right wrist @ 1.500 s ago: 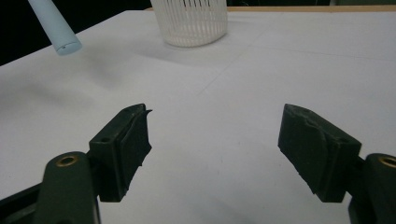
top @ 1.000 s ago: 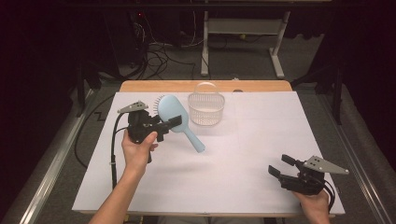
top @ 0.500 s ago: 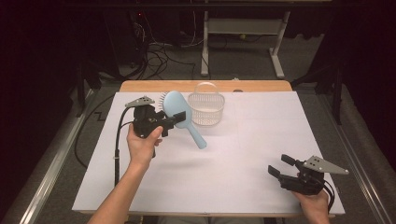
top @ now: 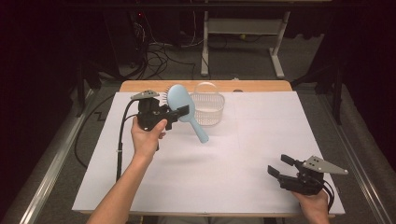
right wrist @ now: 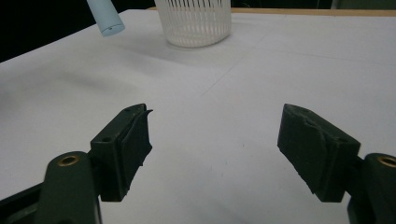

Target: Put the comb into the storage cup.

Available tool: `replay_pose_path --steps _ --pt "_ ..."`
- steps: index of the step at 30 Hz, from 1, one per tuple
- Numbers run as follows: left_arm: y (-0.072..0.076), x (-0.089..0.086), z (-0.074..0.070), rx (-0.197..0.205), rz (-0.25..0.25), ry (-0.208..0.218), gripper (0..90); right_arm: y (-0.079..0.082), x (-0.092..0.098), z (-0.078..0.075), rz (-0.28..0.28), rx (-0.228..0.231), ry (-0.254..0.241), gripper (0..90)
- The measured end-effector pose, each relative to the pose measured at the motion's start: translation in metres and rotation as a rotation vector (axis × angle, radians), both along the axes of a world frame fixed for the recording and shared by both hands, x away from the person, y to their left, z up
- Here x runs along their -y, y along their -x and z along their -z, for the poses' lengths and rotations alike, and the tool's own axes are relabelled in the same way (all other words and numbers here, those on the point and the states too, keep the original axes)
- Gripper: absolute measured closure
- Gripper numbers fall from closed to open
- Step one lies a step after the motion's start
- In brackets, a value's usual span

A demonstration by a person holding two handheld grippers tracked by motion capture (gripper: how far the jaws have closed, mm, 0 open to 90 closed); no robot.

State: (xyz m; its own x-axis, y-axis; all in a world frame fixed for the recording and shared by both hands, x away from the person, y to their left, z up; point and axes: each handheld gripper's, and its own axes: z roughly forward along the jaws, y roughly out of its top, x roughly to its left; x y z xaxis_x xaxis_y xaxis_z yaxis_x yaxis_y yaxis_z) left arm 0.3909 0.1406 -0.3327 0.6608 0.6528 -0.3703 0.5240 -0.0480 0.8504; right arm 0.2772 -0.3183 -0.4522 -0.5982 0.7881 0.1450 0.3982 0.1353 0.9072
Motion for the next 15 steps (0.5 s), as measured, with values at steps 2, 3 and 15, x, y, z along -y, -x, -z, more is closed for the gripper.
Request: replay_pose_path --steps 2,3,15 --pt "-0.002 0.001 -0.001 0.003 -0.001 -0.003 53.2 0.0 0.0 0.0 0.0 0.001 0.001 25.7" --pt "-0.002 0.001 -0.002 0.003 -0.001 -0.004 53.3 0.0 0.0 0.0 0.001 0.0 0.001 25.7" --pt "-0.012 0.005 -0.01 0.008 -0.012 -0.007 53.2 -0.001 0.0 0.0 0.003 -0.001 0.005 25.8"
